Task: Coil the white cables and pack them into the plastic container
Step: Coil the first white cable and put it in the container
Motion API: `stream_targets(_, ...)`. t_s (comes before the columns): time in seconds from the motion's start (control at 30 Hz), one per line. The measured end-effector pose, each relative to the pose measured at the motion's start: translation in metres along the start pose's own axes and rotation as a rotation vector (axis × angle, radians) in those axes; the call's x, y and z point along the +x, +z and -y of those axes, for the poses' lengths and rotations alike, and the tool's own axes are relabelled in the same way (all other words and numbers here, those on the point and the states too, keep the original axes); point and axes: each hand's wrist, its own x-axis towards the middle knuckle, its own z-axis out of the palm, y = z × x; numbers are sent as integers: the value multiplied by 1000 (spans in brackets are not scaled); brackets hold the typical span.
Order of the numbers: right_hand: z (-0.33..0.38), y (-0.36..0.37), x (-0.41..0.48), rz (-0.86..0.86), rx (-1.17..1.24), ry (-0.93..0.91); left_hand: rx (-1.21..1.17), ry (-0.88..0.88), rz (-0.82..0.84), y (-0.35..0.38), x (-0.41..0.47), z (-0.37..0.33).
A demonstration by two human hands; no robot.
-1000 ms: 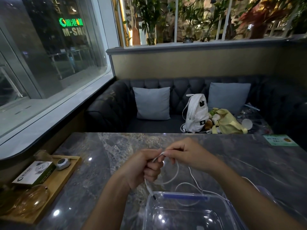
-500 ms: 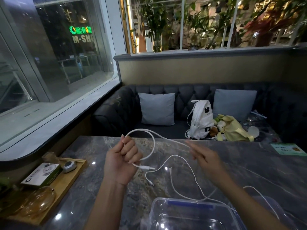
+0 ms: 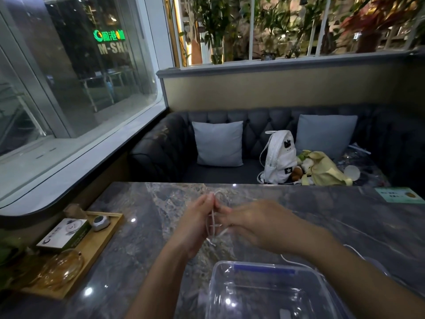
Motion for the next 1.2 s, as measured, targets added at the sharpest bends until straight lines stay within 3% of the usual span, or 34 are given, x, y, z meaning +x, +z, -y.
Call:
stream_targets(0.2,-16,-6,3,-227,150,106,109,-101,138,11,-9,6)
stream_targets(0.4,-58,0,-7,-348,426,250,-193,-246,275,1,-15,-1)
stream_targets(0.57,-66,32,-16,-373,483,316,-333,-220,226,2,-15,-6)
stream_targets(0.67,-69,56,-18,-315,314,375,-470,-146,152,4,-16,-9)
stream_targets(0.77,-67,77,-19,-30,77,439,-597,-49,64,1,-15,-14)
stream_targets(0.83,-63,84,-22,104,-7,413,-625,3,3,-3,-14,-16)
stream_targets(0.9,-56,84,-24,132,-97,338,-641,48,-44,-7,-13,-16)
stream_targets(1.03,-38,73,-24,122,-212,133,-539,70,-151,-18,-7,-9)
stream_targets(1.2,-6,50,-17,252,-309,-29,-304,19,-167,-14,-3,8)
